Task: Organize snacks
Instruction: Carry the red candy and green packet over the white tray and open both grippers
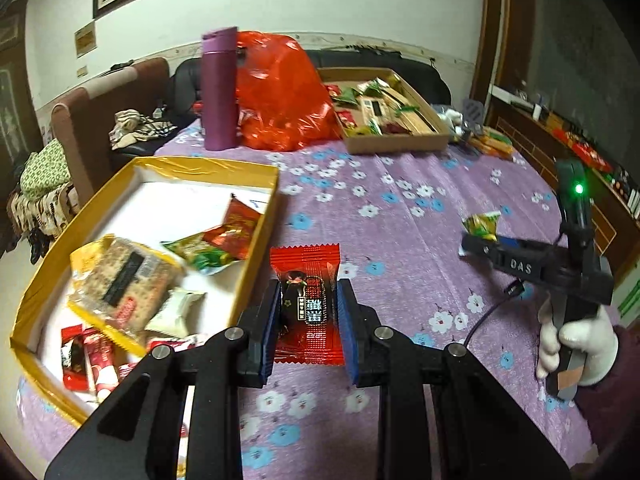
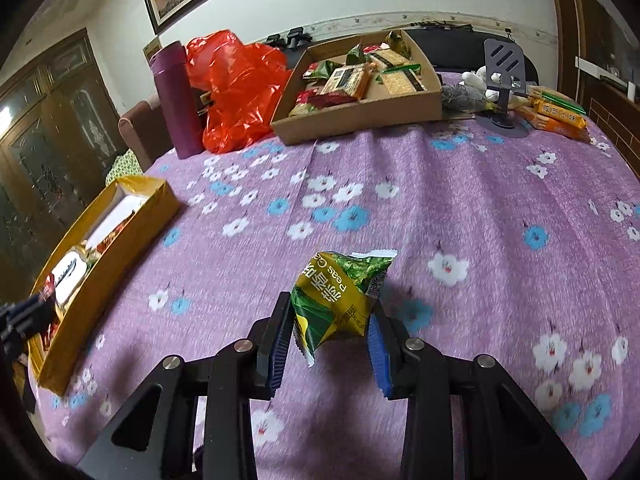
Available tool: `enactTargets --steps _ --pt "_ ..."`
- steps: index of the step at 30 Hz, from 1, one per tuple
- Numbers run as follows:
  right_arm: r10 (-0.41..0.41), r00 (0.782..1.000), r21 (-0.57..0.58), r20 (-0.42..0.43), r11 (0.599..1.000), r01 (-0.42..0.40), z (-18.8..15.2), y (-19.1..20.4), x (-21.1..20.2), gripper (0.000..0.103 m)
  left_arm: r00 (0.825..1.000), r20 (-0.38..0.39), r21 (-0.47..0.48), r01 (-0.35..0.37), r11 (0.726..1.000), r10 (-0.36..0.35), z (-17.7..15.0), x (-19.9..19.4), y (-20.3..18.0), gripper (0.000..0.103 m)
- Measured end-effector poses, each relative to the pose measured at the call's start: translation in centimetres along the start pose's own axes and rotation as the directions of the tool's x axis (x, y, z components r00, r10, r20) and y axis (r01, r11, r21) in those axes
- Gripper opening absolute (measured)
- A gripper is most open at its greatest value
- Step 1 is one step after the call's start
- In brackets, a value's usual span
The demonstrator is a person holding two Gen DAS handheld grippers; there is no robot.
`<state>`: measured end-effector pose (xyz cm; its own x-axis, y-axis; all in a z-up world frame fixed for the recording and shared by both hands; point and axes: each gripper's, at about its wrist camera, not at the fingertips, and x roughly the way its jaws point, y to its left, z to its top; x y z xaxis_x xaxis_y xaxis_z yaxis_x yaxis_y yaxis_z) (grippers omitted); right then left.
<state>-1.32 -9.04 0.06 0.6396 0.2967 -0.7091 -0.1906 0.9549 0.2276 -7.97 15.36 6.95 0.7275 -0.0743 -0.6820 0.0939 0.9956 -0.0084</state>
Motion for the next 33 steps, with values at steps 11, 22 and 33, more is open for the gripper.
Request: enactTargets --steps 11,22,33 --pt "0.043 0.999 -0.015 -0.003 0.999 -0.043 -1.7 3.3 -2.4 0.036 0.998 0.054 -0.073 -0.020 0.997 0.024 -0.9 -2.8 3.2 0.025" --pt "0.104 0.995 -0.121 0.014 0.988 -0.101 -2.4 9.0 -5.2 0.036 0.995 0.089 -0.102 -0.046 0.994 0.055 -1.9 -4.9 4.7 0.025" --pt "0.143 0.989 -0.227 0.019 0.964 -0.136 -2.3 14.4 -6.4 0.036 0.992 0.104 -0.137 -0.059 0.989 0.073 -2.6 -5.7 6.9 0.025"
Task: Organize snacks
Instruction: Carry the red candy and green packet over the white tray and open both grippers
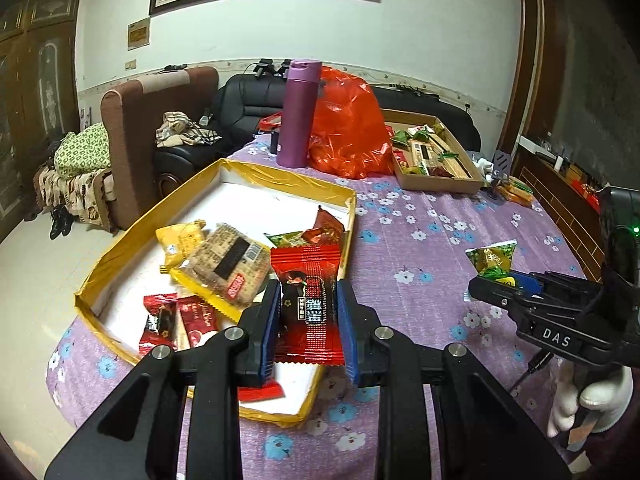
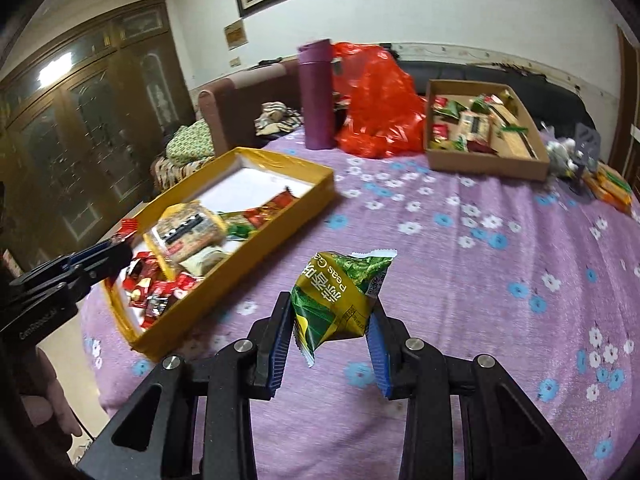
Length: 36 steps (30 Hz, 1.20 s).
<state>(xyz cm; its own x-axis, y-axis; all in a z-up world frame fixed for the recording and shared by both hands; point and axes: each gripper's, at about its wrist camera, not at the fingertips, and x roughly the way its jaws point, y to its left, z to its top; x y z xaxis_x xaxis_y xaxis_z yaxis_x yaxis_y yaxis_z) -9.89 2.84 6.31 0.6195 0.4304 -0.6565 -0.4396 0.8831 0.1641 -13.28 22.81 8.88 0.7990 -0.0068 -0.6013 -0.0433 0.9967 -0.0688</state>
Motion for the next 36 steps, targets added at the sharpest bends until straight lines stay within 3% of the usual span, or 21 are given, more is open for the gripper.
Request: enactTargets --steps 36 --pt "0.101 0.993 -0.137 -0.057 0.985 -0.108 2.0 8.4 3.3 0.035 0.997 -0.048 -0.086 -0.061 0.994 0.057 -1.2 1.3 7.4 0.025"
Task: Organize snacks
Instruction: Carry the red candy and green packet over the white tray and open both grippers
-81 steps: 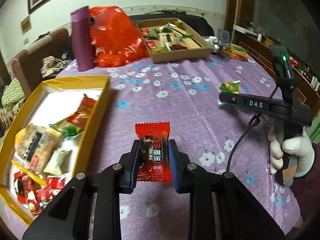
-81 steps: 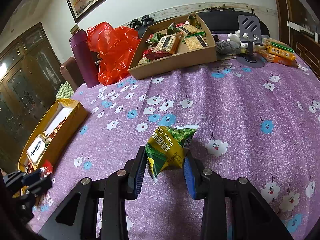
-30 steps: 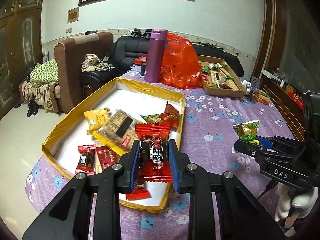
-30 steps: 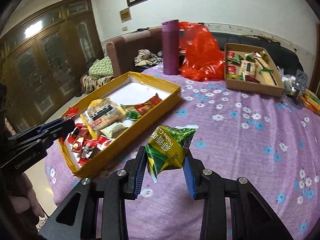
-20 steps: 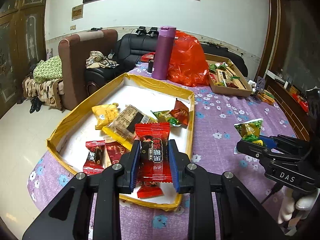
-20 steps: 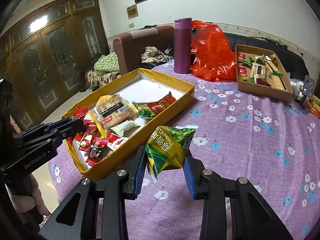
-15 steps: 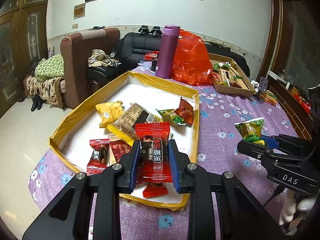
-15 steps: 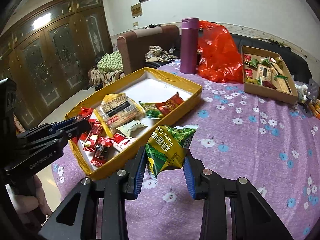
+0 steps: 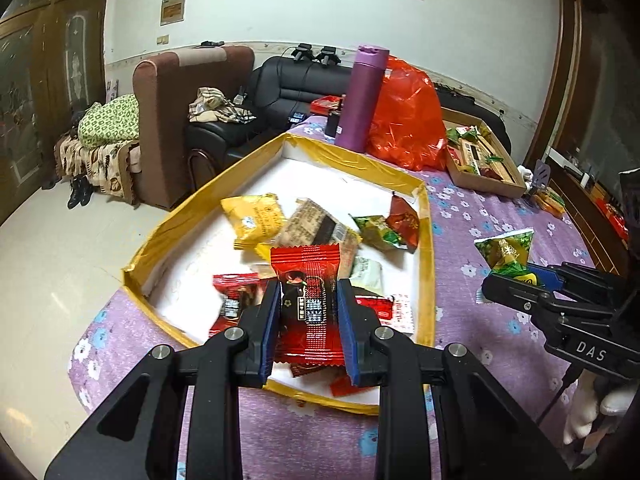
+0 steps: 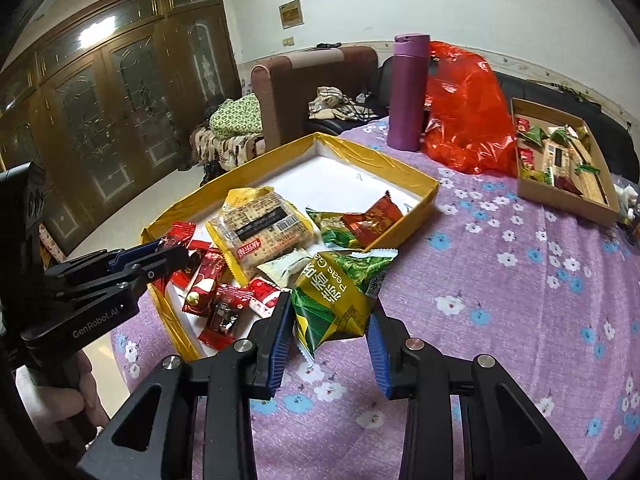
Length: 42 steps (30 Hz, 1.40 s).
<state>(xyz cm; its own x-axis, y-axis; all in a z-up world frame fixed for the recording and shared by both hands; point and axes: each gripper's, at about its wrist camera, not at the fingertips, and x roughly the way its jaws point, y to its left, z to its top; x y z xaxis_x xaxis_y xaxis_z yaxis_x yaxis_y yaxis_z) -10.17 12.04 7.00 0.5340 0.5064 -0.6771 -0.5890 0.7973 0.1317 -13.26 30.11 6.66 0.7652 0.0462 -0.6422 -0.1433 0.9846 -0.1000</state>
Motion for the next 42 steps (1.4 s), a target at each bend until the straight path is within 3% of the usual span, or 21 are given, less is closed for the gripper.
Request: enactTargets --steps 12,19,25,32,42 --pt "0.020 1.000 -0.027 0.002 0.999 -0.020 2.0 1.0 1.1 0.035 0.998 0.032 -0.032 0.057 0.998 -0.056 2.0 -0.9 2.6 0.025" --pt "0.014 0.998 -0.026 0.055 1.000 -0.012 5.6 0.4 0.0 0.036 0.985 0.043 -0.050 0.171 0.984 -0.169 5.0 -0.8 3.1 0.025" --pt "-0.011 0.995 -0.050 0.104 0.999 0.016 9.8 0.4 -0.7 0.036 0.978 0.047 -0.013 0.205 0.979 -0.204 7.9 -0.4 2.2 0.025" --pt "-0.017 0.998 -0.045 0.057 0.999 0.020 12.5 0.2 2.0 0.036 0.984 0.014 -0.005 0.179 0.984 -0.179 10.3 2.6 2.1 0.025" --pt "0.033 0.998 0.012 -0.054 0.999 -0.033 10.0 0.8 9.2 0.035 0.981 -0.081 -0.079 0.168 0.983 -0.175 9.1 8.9 2.5 0.025"
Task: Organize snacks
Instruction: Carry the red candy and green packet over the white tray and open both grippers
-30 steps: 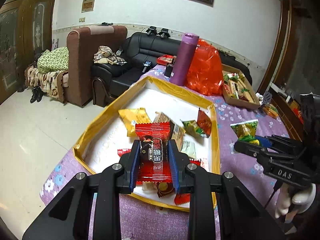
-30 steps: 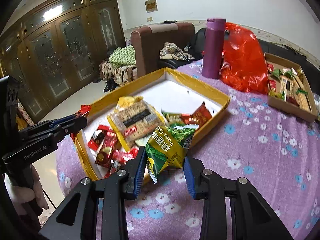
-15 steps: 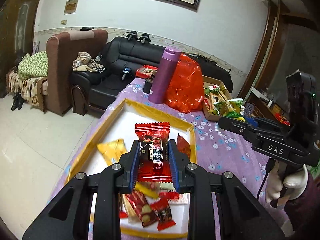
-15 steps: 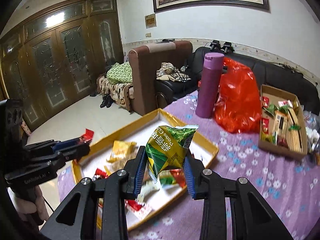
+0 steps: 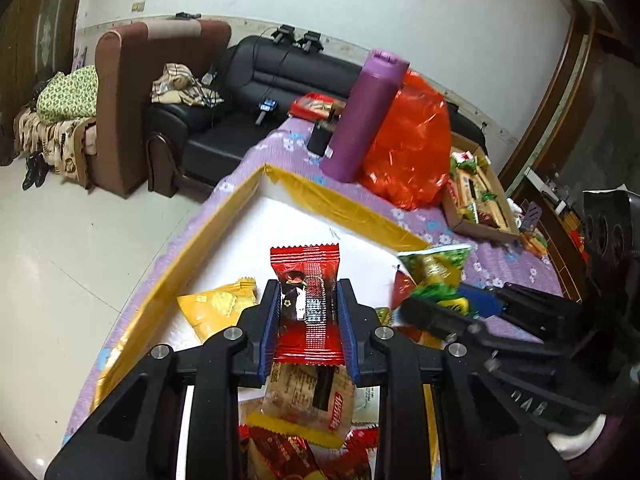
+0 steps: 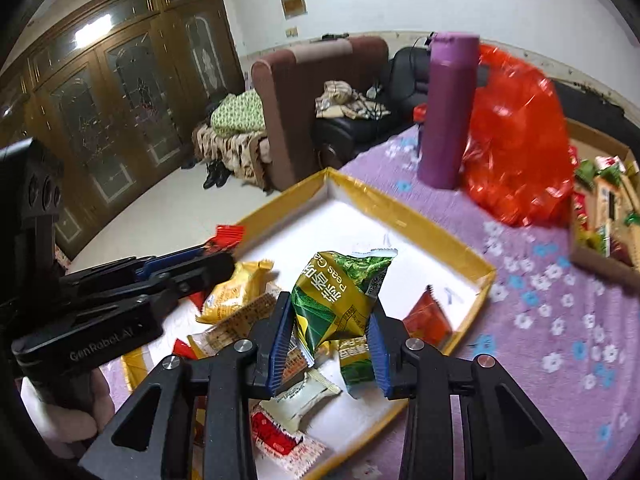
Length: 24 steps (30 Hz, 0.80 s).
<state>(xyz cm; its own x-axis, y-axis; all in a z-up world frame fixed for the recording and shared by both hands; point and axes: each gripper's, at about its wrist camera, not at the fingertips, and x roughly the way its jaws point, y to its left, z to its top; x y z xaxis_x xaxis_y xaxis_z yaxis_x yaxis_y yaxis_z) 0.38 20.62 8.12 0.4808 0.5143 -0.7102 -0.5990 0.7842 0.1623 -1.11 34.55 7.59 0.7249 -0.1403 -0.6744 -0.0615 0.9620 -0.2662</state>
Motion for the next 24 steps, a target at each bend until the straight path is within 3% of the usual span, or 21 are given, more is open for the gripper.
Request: enactTargets --steps 13,24 --pt "-0.037 0.997 -0.015 -0.068 0.999 0.036 -0.8 -0.3 5.0 0.035 0.993 -0.052 0.008 -0.109 0.994 0.109 0.4 3.5 -0.1 0.025" --pt "-0.041 0.996 -0.032 -0.079 0.999 0.039 -1.0 -0.2 6.3 0.036 0.987 -0.081 0.044 -0.134 0.990 0.137 0.2 4.8 -0.7 0.026"
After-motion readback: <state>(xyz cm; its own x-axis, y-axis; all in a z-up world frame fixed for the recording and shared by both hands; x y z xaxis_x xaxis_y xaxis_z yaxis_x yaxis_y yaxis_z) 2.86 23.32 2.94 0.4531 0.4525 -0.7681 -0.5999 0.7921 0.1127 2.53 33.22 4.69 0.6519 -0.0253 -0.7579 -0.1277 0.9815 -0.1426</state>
